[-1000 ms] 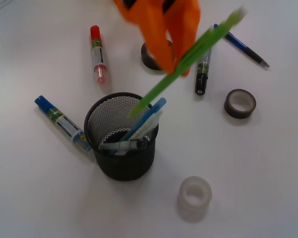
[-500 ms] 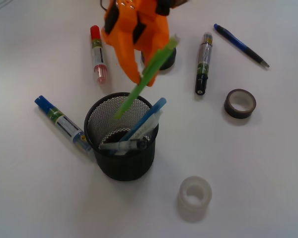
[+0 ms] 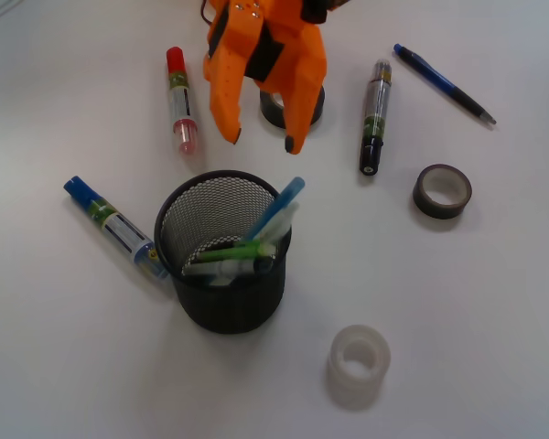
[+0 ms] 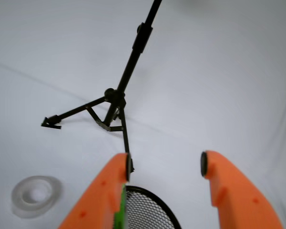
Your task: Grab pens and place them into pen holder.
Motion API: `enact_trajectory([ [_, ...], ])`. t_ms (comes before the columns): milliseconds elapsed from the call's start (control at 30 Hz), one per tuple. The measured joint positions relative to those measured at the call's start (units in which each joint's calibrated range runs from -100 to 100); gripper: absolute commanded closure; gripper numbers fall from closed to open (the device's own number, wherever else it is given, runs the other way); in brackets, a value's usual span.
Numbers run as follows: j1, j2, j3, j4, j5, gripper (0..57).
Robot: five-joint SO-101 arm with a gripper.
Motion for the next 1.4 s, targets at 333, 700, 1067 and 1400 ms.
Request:
enact_trajectory([
  [333,-4.0,-14.5,-10.0,31.1,13.9,40.2],
  [700,-16.2,-25.3,-12.1,79.4,7.4,40.3],
  [1067,-33.4,-25.6,2.2,80.5,-7.3,40.3],
  [1400,-43.7,-11.3,4.8,71.7,-15.5,40.4],
])
